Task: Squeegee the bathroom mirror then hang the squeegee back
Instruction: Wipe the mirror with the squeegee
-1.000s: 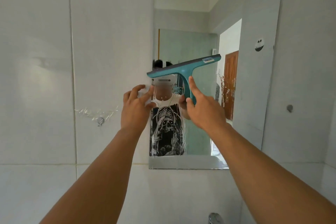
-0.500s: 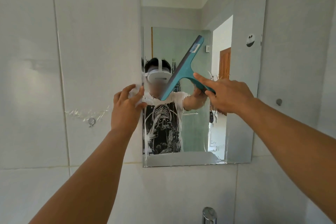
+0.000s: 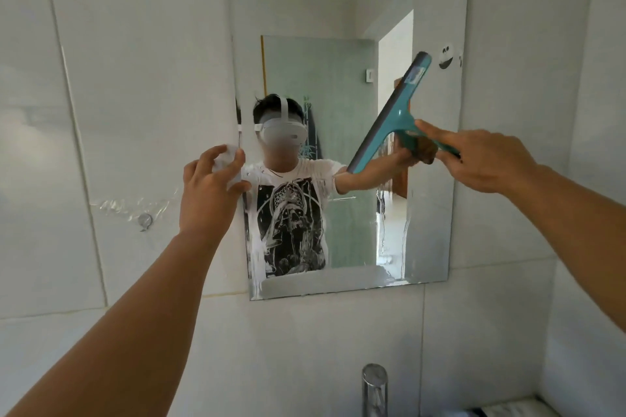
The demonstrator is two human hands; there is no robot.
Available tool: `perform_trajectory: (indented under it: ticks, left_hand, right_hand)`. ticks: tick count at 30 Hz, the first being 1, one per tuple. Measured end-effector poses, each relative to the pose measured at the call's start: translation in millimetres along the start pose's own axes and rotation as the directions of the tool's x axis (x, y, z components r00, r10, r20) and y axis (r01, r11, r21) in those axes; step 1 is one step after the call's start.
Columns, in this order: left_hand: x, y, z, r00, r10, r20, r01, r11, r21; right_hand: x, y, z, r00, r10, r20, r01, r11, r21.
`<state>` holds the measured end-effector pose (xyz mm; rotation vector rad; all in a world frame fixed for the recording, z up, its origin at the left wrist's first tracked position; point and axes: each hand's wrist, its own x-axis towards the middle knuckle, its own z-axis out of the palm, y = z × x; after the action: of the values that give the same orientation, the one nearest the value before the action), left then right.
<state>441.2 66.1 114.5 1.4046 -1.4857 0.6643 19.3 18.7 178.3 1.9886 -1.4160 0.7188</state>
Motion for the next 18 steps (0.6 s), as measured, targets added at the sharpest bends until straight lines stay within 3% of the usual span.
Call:
perform_trajectory:
  ticks: [8, 18]
  left_hand:
    - [5.9, -0.1, -7.7, 1.000, -0.007, 0.010, 0.008, 0.999, -0.034]
    - [30.2, -0.3, -23.1, 0.999, 0.011, -0.033, -0.012, 1.000, -0.021]
  right_hand:
    - [-43.2, -8.9, 39.4, 0.976, 0.216, 0.002, -0.210, 0.946, 0.245]
    - [-84.0, -73.2, 94.8, 0.892, 0.448, 0.057, -0.394, 0.710, 0.584]
